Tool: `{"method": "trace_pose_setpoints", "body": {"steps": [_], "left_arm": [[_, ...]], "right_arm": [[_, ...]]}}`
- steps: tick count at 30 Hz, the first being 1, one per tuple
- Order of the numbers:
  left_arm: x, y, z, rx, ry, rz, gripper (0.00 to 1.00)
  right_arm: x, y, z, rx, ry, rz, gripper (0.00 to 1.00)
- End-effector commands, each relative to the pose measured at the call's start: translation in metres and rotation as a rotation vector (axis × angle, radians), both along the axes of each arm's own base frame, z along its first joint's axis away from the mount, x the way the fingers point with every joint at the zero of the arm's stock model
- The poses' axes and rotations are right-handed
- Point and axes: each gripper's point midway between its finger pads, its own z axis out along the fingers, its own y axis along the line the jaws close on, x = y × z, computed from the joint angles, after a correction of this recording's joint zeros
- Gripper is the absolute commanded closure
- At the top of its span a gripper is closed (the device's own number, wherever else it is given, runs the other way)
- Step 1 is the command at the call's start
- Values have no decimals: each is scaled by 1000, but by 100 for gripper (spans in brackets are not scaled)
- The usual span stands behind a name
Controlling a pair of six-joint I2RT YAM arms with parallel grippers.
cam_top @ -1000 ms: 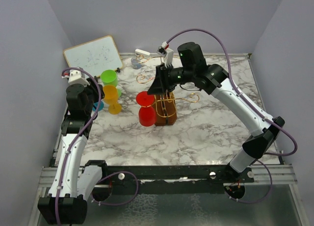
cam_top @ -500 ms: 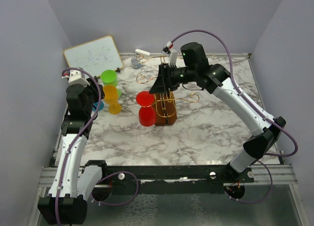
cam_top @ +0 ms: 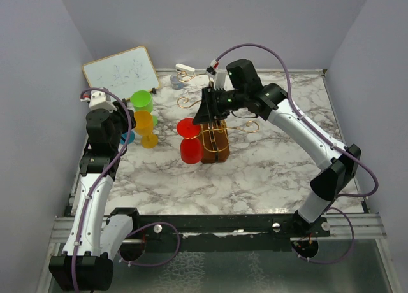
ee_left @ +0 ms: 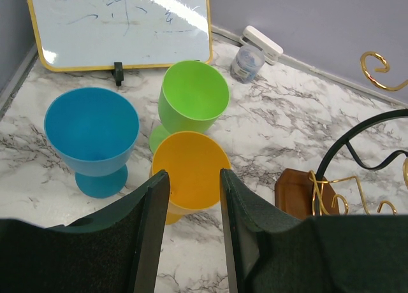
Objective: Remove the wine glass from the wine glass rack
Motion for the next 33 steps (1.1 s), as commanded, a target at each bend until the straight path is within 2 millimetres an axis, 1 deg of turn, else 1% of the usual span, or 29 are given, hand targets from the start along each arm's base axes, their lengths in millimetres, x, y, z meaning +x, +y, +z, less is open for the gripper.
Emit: {"method": "trace_pose_setpoints", "body": {"steps": [1, 13, 33], "left_arm": [[0, -4, 1, -15, -14, -21, 60], [1, -5, -1, -20, -10, -30, 60], [2, -6, -3, -23, -4, -32, 60]], "right_arm": [[6, 1, -6, -15, -18, -5, 57], [0, 6, -17, -10, 6, 48, 59], [-4, 18, -14, 44, 22, 98, 60]]}}
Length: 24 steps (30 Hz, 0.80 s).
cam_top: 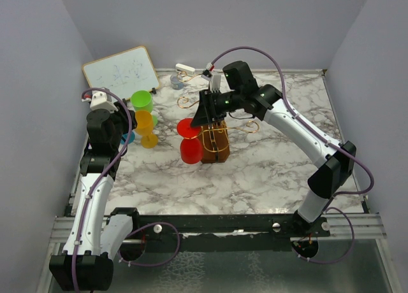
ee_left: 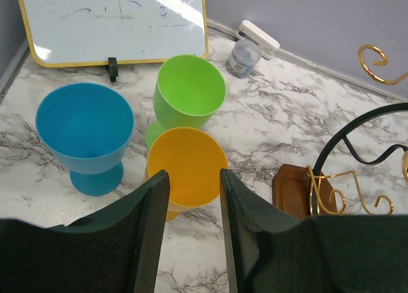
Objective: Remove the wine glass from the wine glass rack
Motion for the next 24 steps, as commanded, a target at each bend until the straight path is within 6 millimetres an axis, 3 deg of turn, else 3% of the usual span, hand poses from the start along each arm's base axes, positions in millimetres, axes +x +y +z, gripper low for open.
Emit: {"method": "trace_pose_setpoints", "body": {"steps": [1, 5, 9, 12, 24], "left_arm": [[2, -2, 2, -14, -14, -12, 60], [2, -2, 0, -15, -10, -11, 60], [2, -2, 0, -13, -10, -12, 60], [2, -2, 0, -13, -10, -10, 60], [2, -2, 0, -14, -10, -10, 60]], "right_arm": [[-2, 9, -2, 27, 8, 33, 60], [-3, 9, -2, 28, 8, 38, 67], [-3, 9, 0, 36, 4, 33, 88], [-4, 10, 2, 44, 8, 35, 97], [-15, 15, 45, 189, 12, 37, 99]]}}
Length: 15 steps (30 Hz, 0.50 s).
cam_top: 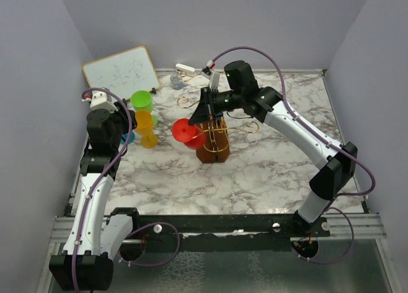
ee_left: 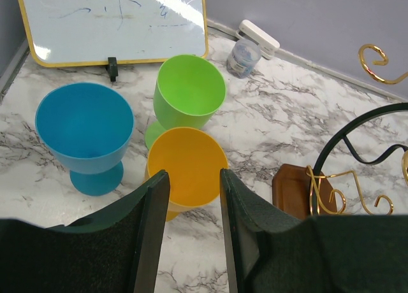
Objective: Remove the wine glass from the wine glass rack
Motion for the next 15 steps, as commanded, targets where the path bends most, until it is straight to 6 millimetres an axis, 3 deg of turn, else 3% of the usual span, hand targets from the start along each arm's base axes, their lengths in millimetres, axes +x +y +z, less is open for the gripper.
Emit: {"method": "trace_pose_setpoints", "body": {"steps": [1, 15], "left_arm": [[1, -2, 1, -13, -13, -11, 60], [1, -2, 2, -14, -14, -13, 60]], "right_arm": [[-11, 4, 30, 101, -19, 31, 99], [-28, -7, 41, 156, -3, 33, 99]]}}
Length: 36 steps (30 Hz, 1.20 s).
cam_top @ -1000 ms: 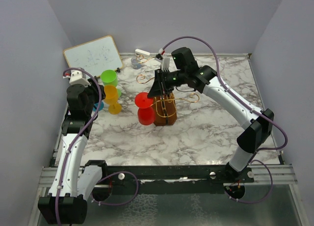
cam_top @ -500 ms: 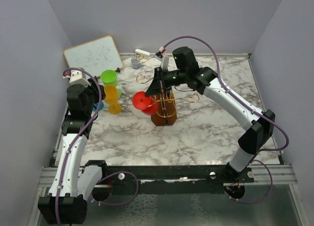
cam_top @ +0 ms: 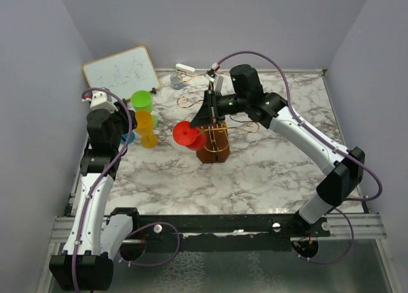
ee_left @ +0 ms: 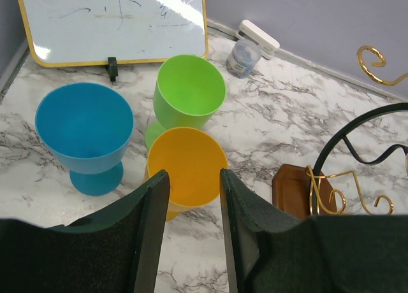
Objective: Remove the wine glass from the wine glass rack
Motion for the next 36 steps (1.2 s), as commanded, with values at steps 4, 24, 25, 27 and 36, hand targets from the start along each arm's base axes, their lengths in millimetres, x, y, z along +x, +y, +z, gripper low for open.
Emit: {"method": "trace_pose_setpoints", "body": {"steps": [4, 24, 25, 27, 36], "left_arm": [[1, -3, 1, -17, -12, -14, 60], [2, -3, 1, -22, -12, -17, 59], [2, -4, 0, -21, -10, -18, 60], [2, -4, 1, -22, -11, -17, 60], [3, -3, -1, -25, -5, -17, 60]], "right_arm": [[-14, -13, 34, 84, -63, -7, 99], [32, -20, 44, 77, -151, -171, 99], [32, -16, 45, 89, -148, -147, 99], [33, -8, 44, 102, -137, -109, 99], [8, 17, 53, 204, -91, 145, 99]]}}
